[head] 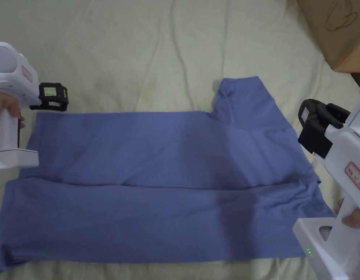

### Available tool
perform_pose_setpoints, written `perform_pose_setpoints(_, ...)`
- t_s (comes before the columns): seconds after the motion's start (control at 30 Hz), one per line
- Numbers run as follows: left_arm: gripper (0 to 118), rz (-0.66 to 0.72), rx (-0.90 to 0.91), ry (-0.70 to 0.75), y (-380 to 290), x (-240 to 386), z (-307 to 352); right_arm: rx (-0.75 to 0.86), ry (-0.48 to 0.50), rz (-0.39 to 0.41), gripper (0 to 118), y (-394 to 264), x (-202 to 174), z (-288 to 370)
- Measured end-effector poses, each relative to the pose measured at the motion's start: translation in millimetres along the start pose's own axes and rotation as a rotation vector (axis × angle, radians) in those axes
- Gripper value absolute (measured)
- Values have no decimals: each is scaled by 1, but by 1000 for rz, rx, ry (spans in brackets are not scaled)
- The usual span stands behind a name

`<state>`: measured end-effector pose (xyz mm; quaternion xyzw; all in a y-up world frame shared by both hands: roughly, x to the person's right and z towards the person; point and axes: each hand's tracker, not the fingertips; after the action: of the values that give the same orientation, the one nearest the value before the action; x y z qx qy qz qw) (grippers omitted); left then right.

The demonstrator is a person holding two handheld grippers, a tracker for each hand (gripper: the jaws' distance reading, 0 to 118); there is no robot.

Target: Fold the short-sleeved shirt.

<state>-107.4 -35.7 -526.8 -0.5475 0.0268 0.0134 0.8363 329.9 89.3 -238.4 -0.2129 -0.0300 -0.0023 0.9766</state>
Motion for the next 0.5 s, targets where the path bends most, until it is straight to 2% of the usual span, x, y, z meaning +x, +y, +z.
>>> perform_pose_setpoints(0.07,98,-8,-16,11,-1,0,-12,-20,-3,3,0,-3,0,-7)
perform_pose_setpoints(0.1,84,-13,-32,13,-3,0,-18,-22,-5,5,0,-4,0,-10)
perform_pose_setpoints(0.13,62,-17,-47,18,-2,0,-18,-27,-5,7,0,-5,-1,-12)
perform_pose_setpoints(0.17,49,-7,-66,-9,-4,-2,-20,-31,-6,9,0,-5,-1,-14)
perform_pose_setpoints(0.2,44,6,-48,-31,-7,1,-16,-34,-8,10,0,-5,-1,-14)
perform_pose_setpoints(0.27,2,-39,1,-52,-17,12,0,-38,-10,14,0,-6,-3,-16)
perform_pose_setpoints(0.37,0,-95,32,-52,-28,22,18,-48,-15,20,0,-5,-1,-16)
perform_pose_setpoints(0.5,0,-66,241,-107,-34,19,63,-74,-3,7,0,7,11,-25)
